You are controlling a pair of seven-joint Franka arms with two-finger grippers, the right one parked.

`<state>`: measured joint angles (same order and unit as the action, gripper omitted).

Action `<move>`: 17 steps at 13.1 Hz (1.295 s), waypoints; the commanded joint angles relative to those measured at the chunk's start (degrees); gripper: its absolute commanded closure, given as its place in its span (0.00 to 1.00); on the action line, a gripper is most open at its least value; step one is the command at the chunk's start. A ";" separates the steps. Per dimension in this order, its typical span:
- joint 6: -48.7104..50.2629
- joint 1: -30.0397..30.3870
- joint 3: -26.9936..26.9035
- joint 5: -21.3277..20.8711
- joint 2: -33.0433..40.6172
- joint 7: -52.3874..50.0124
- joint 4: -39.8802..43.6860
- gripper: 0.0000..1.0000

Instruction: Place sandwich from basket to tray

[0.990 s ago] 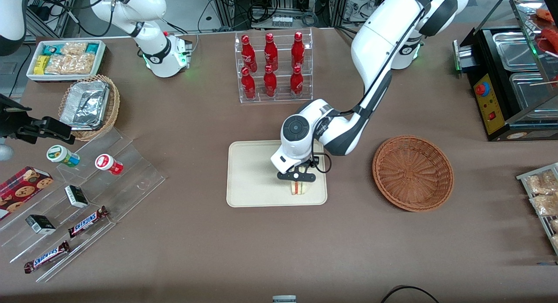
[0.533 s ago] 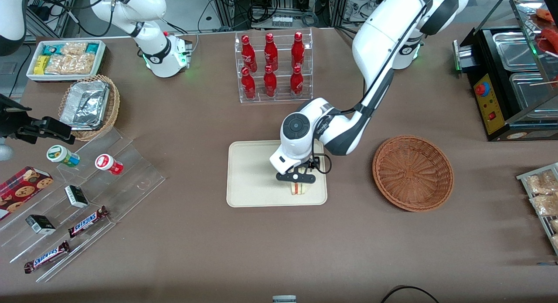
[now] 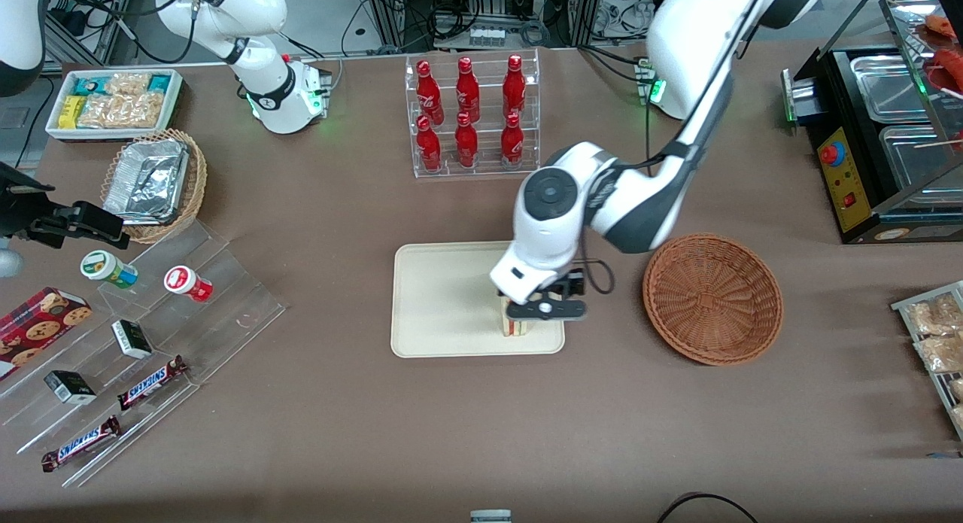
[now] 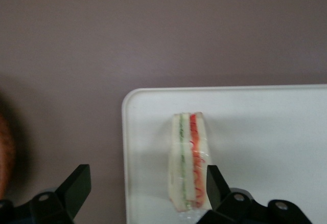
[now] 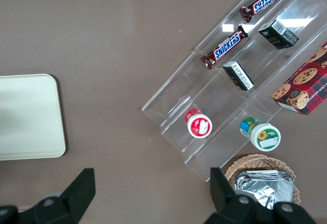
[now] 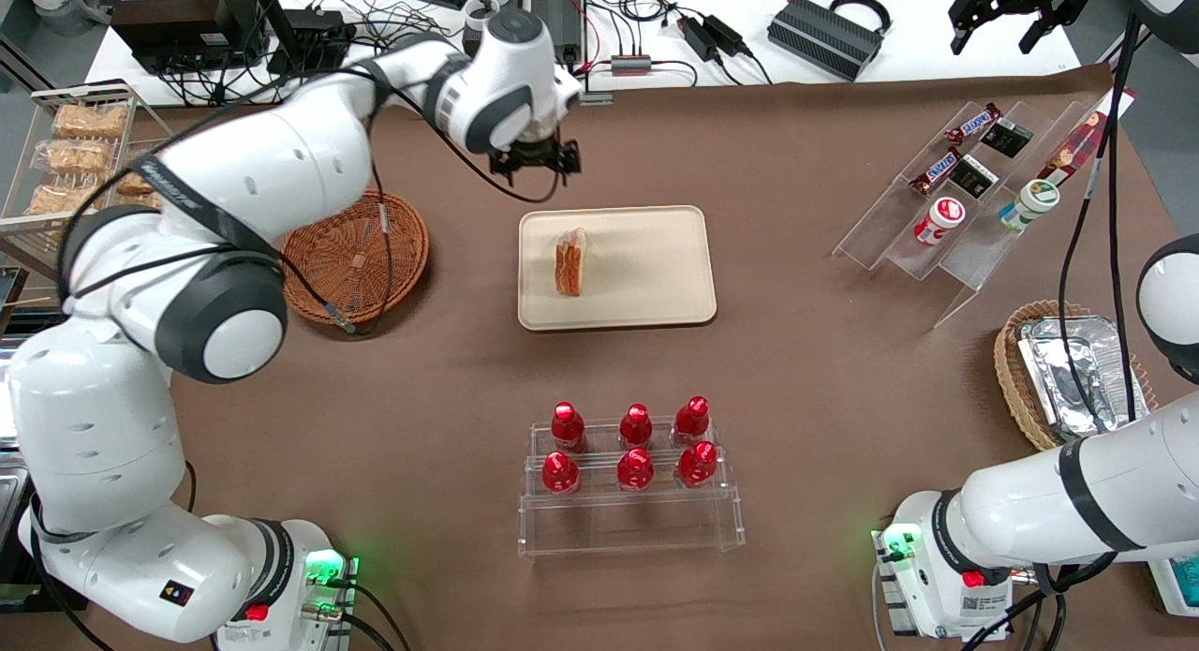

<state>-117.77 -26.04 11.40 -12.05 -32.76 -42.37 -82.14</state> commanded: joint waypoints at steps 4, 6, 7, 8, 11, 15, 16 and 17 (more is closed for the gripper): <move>8.67 10.46 0.29 5.97 7.62 8.67 -0.75 0.00; 13.16 14.60 0.29 7.04 10.17 12.99 -0.74 0.00; 15.87 16.01 0.29 7.65 11.57 15.36 -0.74 0.00; 17.99 17.67 0.29 8.00 12.63 17.91 -0.74 0.00; 24.93 22.86 0.20 8.09 16.93 25.03 -0.66 0.00; 32.76 26.30 0.11 8.01 22.38 26.28 -0.74 0.00; 34.52 26.74 0.20 8.09 23.96 26.20 -0.74 0.00; 35.58 26.74 0.03 8.01 25.11 26.19 -0.83 0.00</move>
<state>-84.31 0.08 11.08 -4.64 -10.74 -16.55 -81.96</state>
